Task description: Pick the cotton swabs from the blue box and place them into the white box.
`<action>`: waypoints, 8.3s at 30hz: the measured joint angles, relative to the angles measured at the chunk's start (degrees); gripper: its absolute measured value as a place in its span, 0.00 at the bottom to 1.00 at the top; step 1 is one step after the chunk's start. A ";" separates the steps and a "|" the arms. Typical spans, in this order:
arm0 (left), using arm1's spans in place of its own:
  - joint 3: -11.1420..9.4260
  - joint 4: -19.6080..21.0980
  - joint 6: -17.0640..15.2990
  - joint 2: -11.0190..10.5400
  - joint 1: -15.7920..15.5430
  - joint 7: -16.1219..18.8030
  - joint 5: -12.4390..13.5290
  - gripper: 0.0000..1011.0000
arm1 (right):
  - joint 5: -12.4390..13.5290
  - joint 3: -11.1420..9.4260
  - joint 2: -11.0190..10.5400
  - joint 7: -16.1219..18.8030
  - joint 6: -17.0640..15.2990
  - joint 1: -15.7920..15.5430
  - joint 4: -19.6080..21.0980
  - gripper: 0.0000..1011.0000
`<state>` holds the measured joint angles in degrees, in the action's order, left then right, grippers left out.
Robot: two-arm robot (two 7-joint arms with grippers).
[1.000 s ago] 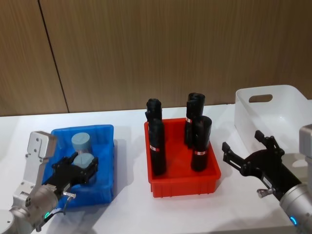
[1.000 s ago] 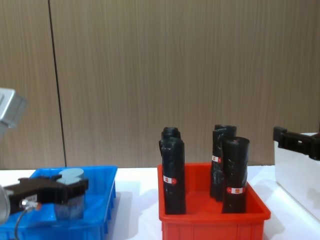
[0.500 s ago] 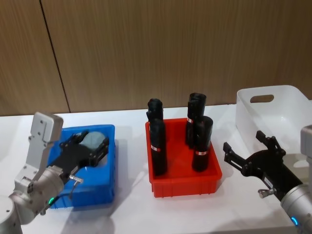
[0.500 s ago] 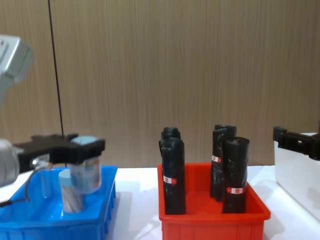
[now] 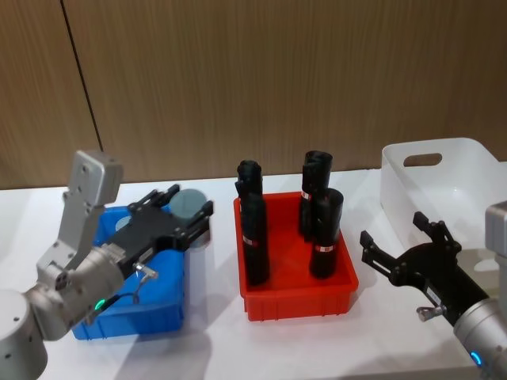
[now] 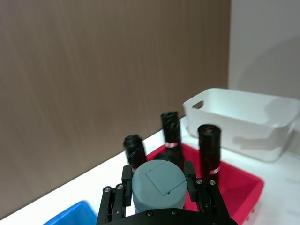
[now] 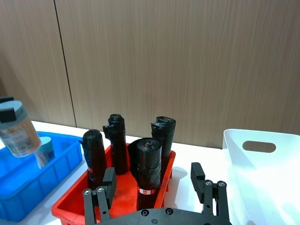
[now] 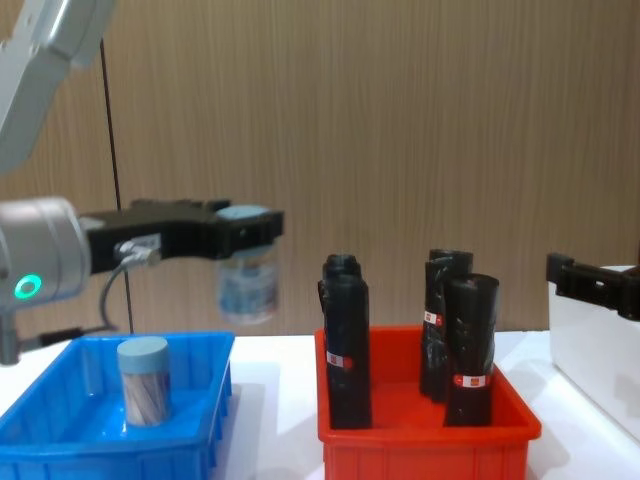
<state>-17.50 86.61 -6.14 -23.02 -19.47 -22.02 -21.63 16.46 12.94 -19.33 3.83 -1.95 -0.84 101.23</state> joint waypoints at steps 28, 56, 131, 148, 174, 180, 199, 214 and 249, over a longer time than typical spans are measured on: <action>-1.60 -6.58 -6.01 5.63 -11.72 -18.20 -1.74 0.66 | 0.01 0.00 0.00 0.00 0.00 0.00 0.00 0.99; -2.51 -13.59 -12.20 8.42 -19.70 -25.36 2.17 0.66 | -0.17 -0.02 -0.01 0.12 -0.11 0.04 0.01 0.99; -2.61 -14.54 -13.04 8.78 -20.80 -26.29 2.66 0.66 | -0.57 3.06 7.25 21.53 -13.85 18.20 -10.43 0.99; -2.61 -14.54 -13.04 8.78 -20.80 -26.29 2.66 0.66 | -1.93 4.03 8.59 21.35 -11.82 20.10 -13.37 0.99; -2.59 -14.54 -13.02 8.77 -20.80 -26.26 2.66 0.70 | -2.28 4.90 9.80 21.49 -8.63 21.97 -17.17 0.61; -2.61 -14.54 -13.02 8.78 -20.80 -26.28 2.66 0.89 | -2.02 4.98 9.85 21.44 -8.04 22.17 -17.44 0.61; -2.61 -14.54 -13.04 8.78 -20.80 -26.29 2.66 0.99 | -1.84 4.95 9.52 20.09 -7.21 22.09 -17.88 0.61; -2.61 -14.54 -13.04 8.78 -20.80 -26.29 2.66 0.99 | -1.03 2.62 7.85 15.90 -6.56 22.32 -20.15 0.61; -2.61 -14.54 -13.04 8.78 -20.80 -26.29 2.66 0.99 | -2.77 -5.75 2.78 4.76 -3.74 28.35 -34.90 0.61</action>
<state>-20.11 72.07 -19.18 -14.24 -40.27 -48.31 -18.98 13.69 7.19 -16.56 8.59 -5.70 27.51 66.34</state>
